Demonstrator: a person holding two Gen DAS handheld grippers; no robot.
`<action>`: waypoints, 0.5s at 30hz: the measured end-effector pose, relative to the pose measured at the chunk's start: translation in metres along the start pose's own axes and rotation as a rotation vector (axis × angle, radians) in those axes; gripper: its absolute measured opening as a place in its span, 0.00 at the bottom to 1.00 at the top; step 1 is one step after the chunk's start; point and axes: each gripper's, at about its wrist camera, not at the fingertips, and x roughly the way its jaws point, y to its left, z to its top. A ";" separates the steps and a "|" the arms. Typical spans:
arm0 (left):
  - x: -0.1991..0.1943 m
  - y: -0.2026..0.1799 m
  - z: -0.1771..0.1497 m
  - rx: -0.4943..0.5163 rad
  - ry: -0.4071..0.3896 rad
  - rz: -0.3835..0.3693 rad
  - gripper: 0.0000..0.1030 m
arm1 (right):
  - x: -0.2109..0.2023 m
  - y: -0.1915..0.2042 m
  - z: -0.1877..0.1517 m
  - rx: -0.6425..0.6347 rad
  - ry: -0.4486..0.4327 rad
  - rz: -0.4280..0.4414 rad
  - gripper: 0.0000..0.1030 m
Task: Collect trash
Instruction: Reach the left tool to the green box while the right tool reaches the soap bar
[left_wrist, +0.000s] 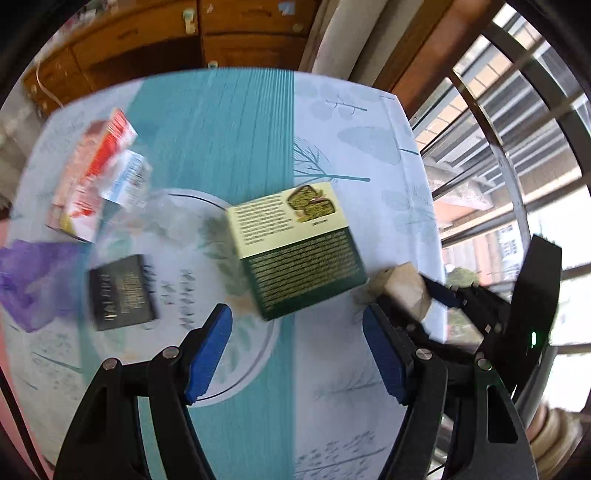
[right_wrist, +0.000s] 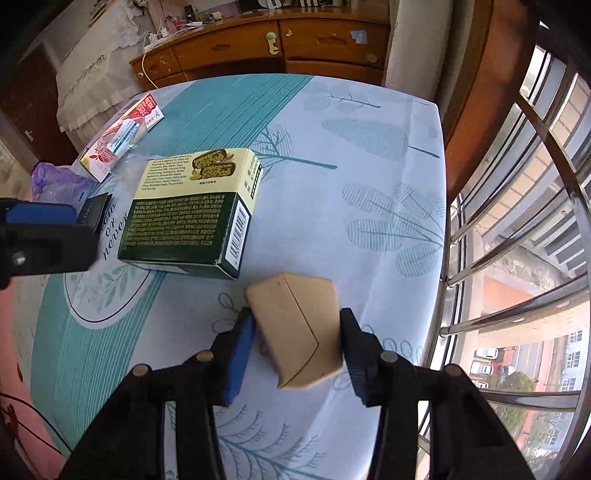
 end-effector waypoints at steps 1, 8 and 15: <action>0.007 0.000 0.005 -0.021 0.012 -0.019 0.69 | 0.000 -0.002 0.001 0.006 -0.004 0.004 0.45; 0.038 -0.007 0.025 -0.099 0.066 -0.036 0.69 | 0.002 -0.021 0.012 0.108 -0.035 0.031 0.45; 0.049 -0.021 0.043 -0.120 0.055 0.047 0.69 | 0.004 -0.029 0.017 0.161 -0.055 0.059 0.45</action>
